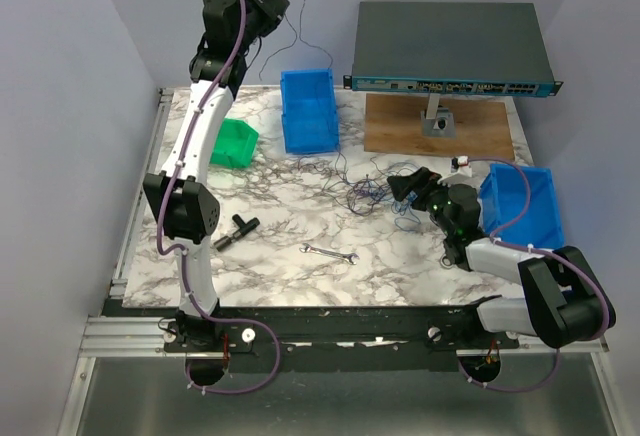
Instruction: Untangle the cables
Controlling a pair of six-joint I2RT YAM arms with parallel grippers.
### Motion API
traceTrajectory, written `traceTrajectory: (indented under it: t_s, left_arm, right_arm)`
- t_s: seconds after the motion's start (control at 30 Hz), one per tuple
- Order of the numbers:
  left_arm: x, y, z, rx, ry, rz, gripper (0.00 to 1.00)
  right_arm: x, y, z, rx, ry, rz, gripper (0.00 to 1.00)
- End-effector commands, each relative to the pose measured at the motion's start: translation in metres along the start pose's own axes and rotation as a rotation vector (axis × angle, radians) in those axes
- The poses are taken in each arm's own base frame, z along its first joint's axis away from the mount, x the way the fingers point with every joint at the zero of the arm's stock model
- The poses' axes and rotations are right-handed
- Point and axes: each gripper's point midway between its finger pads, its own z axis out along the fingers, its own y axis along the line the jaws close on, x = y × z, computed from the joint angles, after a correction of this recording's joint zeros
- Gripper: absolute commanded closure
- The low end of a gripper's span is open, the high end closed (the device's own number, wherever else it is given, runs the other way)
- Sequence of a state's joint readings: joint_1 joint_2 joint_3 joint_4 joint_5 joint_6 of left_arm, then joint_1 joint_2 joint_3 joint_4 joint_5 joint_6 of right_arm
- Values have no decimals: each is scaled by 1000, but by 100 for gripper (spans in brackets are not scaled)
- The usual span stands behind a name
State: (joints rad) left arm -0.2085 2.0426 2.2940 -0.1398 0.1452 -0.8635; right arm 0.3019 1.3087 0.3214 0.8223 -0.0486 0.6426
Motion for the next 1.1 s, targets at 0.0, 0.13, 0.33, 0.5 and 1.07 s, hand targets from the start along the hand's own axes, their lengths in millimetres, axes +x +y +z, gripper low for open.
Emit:
traceTrajectory:
  t_s: [0.0, 0.13, 0.33, 0.5, 1.07]
  left_arm:
    - [-7, 7, 3, 1, -29, 2, 100]
    - [-29, -8, -4, 28, -64, 23, 100]
    - [-55, -14, -16, 29, -106, 37, 100]
    - [-79, -16, -29, 42, -144, 7, 100]
    - [0, 42, -2, -43, 36, -20, 100]
  right_arm:
    - [-2, 6, -3, -27, -13, -14, 5]
    - [-2, 5, -2, -26, -13, -14, 5]
    - [-2, 5, -3, -24, -12, -15, 5]
    - [-1, 5, -3, -25, -12, -16, 5]
    - [-2, 6, -3, -28, -11, -16, 6]
